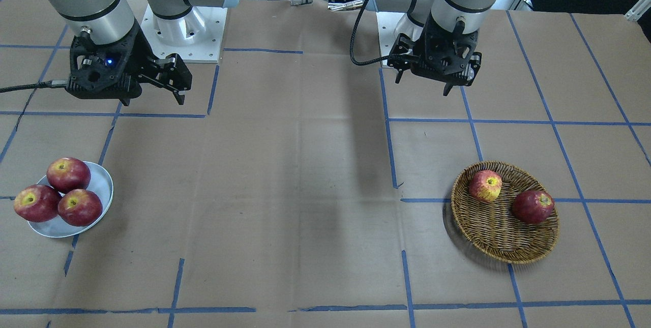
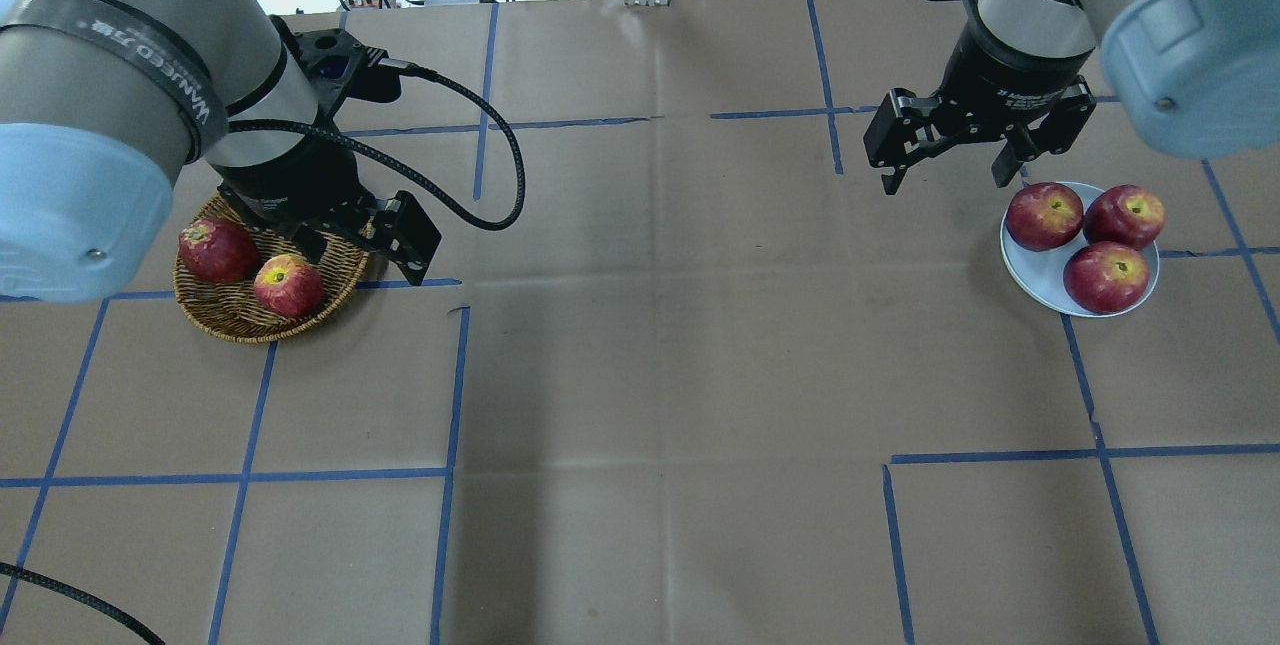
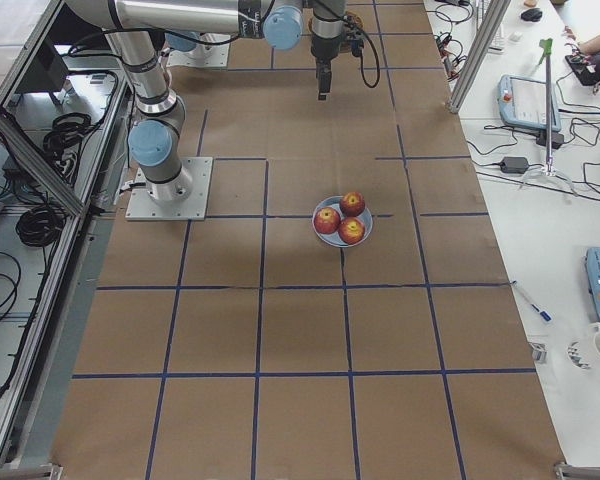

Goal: Transfer apple from basket to plate
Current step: 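Lower the left gripper into the basket over the yellow-red apple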

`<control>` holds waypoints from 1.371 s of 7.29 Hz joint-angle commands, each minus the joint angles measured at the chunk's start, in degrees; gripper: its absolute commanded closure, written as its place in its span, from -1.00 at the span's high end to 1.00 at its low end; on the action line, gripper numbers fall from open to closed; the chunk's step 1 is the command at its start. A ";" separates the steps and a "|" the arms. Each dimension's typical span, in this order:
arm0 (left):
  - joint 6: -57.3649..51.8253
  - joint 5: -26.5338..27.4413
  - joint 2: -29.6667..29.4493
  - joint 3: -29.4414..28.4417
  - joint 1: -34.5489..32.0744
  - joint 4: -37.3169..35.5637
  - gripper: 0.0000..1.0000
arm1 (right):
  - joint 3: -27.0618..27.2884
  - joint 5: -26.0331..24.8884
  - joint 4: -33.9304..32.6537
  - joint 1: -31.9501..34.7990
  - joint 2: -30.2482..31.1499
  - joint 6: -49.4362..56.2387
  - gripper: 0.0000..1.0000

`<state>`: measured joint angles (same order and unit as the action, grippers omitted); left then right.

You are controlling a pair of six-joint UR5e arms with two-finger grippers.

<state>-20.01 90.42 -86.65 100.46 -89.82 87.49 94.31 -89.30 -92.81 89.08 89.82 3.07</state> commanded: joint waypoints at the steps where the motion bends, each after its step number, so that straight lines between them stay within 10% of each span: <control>1: -17.72 -0.50 -5.08 3.76 10.30 -7.47 0.97 | 0.00 0.00 0.00 0.04 0.00 0.00 1.00; 10: -27.36 -1.03 -20.48 8.17 22.76 -26.40 0.98 | 0.09 0.00 0.00 -0.05 0.00 0.00 1.00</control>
<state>-47.29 89.36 -106.03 108.42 -67.14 61.91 94.38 -89.30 -92.81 89.10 89.82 3.08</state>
